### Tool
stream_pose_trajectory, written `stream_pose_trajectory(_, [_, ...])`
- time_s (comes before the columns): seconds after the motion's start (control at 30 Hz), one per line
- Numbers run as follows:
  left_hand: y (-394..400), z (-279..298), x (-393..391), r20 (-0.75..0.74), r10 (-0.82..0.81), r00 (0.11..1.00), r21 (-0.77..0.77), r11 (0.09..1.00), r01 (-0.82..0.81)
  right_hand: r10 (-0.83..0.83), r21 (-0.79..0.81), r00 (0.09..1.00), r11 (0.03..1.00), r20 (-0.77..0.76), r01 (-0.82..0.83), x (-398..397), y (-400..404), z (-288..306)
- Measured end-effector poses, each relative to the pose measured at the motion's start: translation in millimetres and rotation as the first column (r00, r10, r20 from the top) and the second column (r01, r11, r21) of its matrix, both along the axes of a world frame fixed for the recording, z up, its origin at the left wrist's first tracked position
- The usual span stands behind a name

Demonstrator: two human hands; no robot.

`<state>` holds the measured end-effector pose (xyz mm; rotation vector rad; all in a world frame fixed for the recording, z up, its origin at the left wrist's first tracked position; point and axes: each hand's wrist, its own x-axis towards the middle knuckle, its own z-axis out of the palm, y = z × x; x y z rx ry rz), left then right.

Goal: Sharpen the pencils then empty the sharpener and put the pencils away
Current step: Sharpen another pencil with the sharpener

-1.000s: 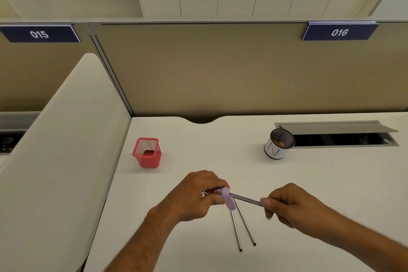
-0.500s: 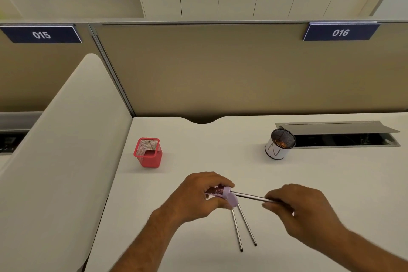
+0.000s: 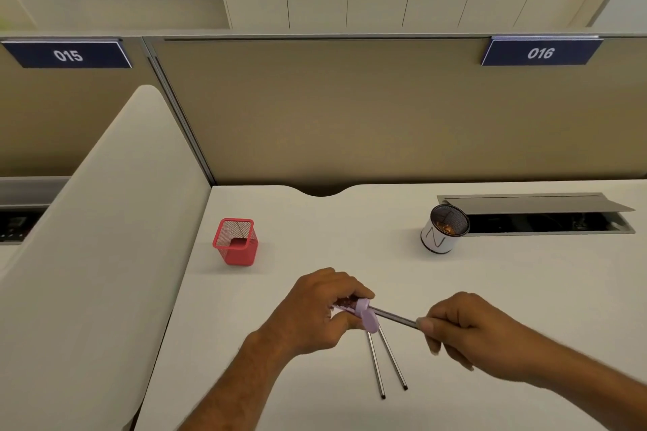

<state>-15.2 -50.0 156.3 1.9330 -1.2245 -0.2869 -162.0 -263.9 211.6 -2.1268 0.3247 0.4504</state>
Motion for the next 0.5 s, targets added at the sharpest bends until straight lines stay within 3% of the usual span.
stream_pose_trajectory(0.1, [-0.4,0.9,2.0,-0.01,-0.003,1.0,0.014,1.0,0.003,-0.037,-0.026,0.999,0.999,0.028,0.038,-0.7,3.0,0.5])
stream_pose_trajectory(0.17, [0.2,1.0,3.3,-0.037,0.003,0.999,0.031,1.0,-0.001,-0.006,-0.224,0.982,0.973,0.19,0.05,-3.5,5.4,-3.2])
stream_pose_trajectory(0.27, [1.0,-0.7,4.3,-0.098,0.022,0.995,0.061,0.998,-0.016,0.208,-0.564,0.877,0.821,0.433,0.083,-8.9,7.8,-11.6])
stream_pose_trajectory(0.33, [0.7,-2.7,3.5,-0.132,0.034,0.991,0.066,0.997,-0.025,0.416,-0.721,0.768,0.687,0.487,0.086,-11.9,7.6,-17.2])
stream_pose_trajectory(0.4, [0.2,-4.9,2.5,-0.146,0.041,0.988,0.065,0.997,-0.031,0.536,-0.788,0.682,0.607,0.498,0.098,-13.1,6.7,-23.9])
stream_pose_trajectory(0.5, [1.6,-7.5,0.2,-0.143,0.041,0.989,0.056,0.998,-0.033,0.449,-0.731,0.763,0.681,0.465,0.045,-12.2,8.4,-21.6])
